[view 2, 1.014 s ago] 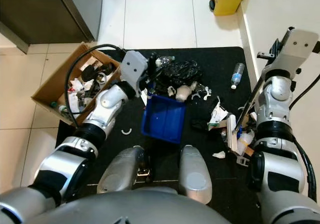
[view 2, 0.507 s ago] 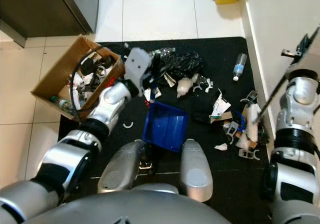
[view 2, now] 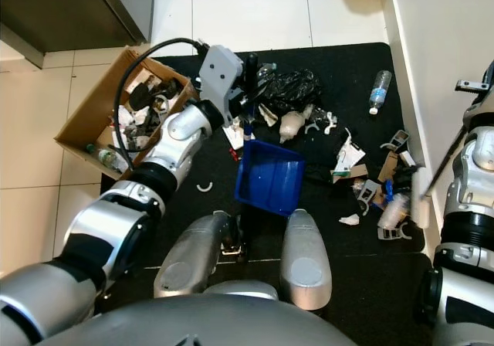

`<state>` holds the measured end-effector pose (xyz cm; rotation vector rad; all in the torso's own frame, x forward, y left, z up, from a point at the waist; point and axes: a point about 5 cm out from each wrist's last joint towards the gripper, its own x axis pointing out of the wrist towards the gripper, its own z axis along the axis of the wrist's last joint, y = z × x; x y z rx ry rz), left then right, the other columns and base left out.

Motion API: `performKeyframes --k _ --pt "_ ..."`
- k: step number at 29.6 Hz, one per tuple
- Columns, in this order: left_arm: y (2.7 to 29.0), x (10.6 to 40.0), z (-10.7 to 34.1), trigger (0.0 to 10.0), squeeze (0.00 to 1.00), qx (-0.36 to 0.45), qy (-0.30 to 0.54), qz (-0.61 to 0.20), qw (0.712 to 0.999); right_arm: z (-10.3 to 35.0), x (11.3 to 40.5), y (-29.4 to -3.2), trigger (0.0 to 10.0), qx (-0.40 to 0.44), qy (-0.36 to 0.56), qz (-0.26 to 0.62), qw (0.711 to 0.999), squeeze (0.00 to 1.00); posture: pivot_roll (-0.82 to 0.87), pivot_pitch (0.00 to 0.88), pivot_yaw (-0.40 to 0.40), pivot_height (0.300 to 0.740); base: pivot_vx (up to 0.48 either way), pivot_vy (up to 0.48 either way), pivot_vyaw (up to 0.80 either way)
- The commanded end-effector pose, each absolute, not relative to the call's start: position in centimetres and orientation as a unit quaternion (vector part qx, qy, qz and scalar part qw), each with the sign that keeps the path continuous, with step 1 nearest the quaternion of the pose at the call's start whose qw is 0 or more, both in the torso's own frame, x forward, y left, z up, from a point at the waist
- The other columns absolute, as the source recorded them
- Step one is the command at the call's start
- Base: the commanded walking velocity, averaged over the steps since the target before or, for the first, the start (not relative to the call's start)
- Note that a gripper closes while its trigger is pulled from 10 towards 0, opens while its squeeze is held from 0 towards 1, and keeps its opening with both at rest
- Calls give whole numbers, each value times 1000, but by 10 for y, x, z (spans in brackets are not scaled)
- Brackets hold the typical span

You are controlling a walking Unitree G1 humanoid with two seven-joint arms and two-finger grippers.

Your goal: Sweep floor

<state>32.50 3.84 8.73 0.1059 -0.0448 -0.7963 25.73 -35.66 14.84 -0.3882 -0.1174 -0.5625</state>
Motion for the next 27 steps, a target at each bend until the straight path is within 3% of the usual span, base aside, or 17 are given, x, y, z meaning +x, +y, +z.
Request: performKeyframes --k 1,8,13,20,27 --pt "28 321 83 10000 0 49 -12 -403 914 165 248 -368 10000 -208 -89 -303 926 0 -172 185 61 740 0 0 0" --pt "22 320 82 10000 0 50 -5 -407 912 134 244 -373 10000 -210 -12 -295 932 0 -178 187 64 740 0 0 0" --pt "19 325 87 10000 0 54 -4 -399 915 85 235 -362 10000 -156 45 -284 945 0 -168 194 62 740 0 0 0" --pt "17 333 99 10000 0 42 -18 -390 920 59 227 -353 10000 -108 73 -281 951 0 -179 209 62 740 0 0 0" --pt "9 334 107 10000 0 40 -33 -405 913 56 230 -350 10000 -122 64 -306 942 0 -169 215 70 740 0 0 0"
